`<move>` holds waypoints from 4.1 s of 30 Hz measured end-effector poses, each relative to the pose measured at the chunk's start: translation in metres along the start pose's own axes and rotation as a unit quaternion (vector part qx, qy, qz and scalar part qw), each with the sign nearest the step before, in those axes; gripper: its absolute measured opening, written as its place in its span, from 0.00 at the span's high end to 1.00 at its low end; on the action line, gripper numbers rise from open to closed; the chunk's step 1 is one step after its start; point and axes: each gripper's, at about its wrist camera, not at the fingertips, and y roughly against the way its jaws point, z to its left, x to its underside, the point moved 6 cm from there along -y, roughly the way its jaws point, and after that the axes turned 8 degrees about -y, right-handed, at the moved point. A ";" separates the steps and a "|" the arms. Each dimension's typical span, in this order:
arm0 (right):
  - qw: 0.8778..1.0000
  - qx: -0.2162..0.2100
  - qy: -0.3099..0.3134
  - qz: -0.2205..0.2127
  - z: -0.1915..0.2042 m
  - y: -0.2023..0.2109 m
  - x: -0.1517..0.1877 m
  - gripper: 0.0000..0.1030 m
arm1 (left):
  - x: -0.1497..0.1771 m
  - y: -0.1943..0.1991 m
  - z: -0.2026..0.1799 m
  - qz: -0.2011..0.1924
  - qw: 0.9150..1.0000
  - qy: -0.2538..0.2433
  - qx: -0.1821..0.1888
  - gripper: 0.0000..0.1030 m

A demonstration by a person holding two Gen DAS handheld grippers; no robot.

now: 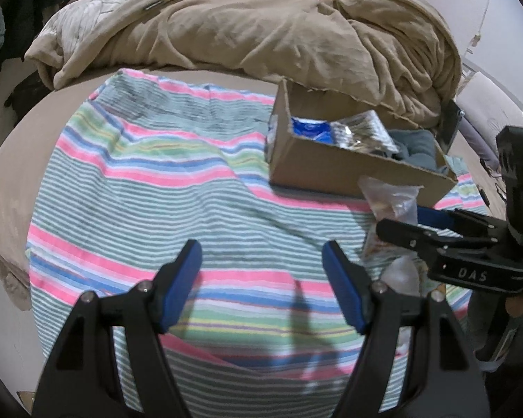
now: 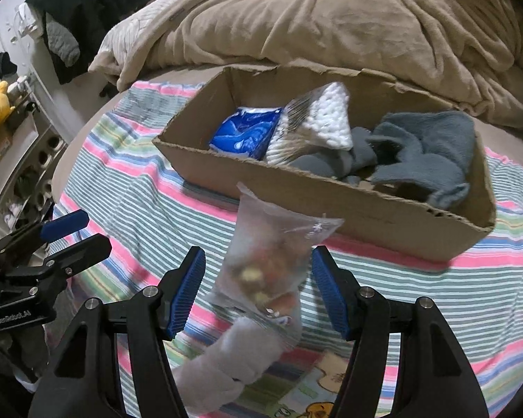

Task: Organize objects
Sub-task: 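Grasp the clear snack bag with the right gripper, then grasp the white rolled sock with the left gripper while the right gripper holds the snack bag, then lower the white sock into the box and open the left gripper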

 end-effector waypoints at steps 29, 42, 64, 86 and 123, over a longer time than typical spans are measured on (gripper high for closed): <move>0.995 -0.010 -0.063 -0.073 -0.081 0.080 0.018 0.53 | 0.022 -0.030 -0.130 0.061 0.991 -0.104 0.056 0.30; 0.993 -0.016 -0.082 -0.079 -0.097 0.089 0.030 0.53 | 0.038 -0.035 -0.153 0.067 0.986 -0.126 0.090 0.69; 0.992 -0.012 -0.057 -0.112 -0.081 0.115 -0.012 0.53 | -0.036 0.013 -0.115 -0.016 0.993 -0.085 0.079 0.70; 0.989 -0.021 -0.050 -0.136 -0.119 0.117 -0.066 0.53 | -0.117 -0.028 -0.163 -0.040 0.990 -0.108 0.078 0.70; 0.993 -0.022 -0.063 -0.098 -0.117 0.069 -0.077 0.53 | -0.133 -0.060 -0.123 -0.023 0.996 -0.067 0.061 0.33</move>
